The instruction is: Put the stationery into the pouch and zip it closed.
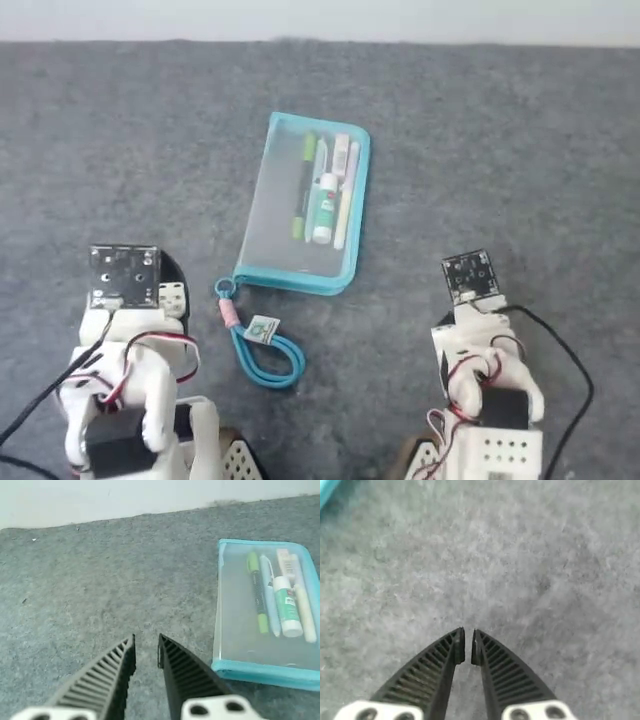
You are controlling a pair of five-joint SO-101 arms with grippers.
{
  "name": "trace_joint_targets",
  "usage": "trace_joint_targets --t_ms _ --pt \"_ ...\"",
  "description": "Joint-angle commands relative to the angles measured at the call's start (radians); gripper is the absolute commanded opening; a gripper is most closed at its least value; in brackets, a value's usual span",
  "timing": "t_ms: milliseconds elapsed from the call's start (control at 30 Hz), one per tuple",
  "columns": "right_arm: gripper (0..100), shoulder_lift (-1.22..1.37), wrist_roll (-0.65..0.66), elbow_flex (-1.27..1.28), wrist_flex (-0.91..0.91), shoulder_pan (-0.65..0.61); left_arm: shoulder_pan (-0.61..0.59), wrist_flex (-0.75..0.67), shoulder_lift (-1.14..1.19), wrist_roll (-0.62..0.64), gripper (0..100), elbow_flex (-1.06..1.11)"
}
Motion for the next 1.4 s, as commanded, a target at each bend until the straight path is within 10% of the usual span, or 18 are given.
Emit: trace_joint_targets --t_ms 0,567,967,1367 --pt "4.1 -0.012 -0.006 0.023 -0.028 0.004 -0.005 -0.034 -0.087 0.028 7 0.012" --pt "3.8 -0.012 -0.009 0.025 -0.018 0.004 -0.003 -0.368 -0.198 0.075 7 0.601" --pt "3.8 -0.012 -0.008 0.025 -0.018 0.001 -0.002 -0.054 -0.189 0.078 7 0.595" --pt "3.8 -0.012 -0.008 0.025 0.125 0.001 -0.002 -0.064 -0.189 0.078 7 0.595"
